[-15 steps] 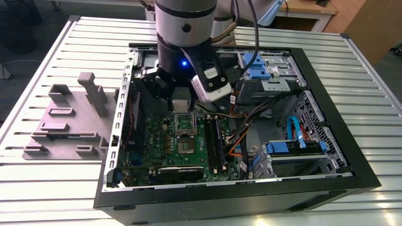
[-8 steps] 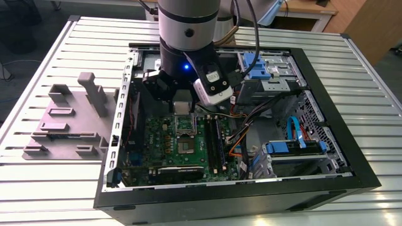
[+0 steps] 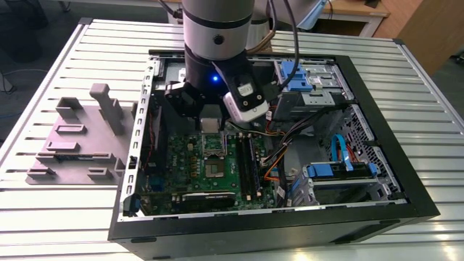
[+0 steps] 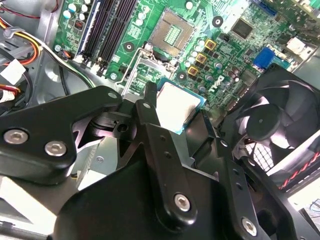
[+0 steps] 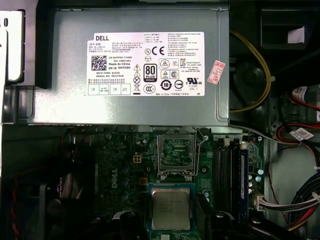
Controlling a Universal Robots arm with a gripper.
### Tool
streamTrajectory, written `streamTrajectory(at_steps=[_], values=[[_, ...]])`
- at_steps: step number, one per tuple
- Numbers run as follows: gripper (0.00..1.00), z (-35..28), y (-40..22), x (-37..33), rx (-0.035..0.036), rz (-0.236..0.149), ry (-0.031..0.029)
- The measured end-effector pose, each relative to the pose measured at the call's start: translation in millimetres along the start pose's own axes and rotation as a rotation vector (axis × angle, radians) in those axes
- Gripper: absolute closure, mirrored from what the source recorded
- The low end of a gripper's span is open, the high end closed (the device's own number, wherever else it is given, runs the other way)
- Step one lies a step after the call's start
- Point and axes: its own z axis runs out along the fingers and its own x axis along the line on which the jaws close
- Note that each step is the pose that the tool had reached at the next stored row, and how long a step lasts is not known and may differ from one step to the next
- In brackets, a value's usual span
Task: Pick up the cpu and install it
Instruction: 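Place the cpu into insertion slot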
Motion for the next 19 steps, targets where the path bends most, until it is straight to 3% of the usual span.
streamTrajectory(at_steps=[19], values=[[0.53, 15.0, -0.6, -0.4, 0.0, 0.0, 0.0]])
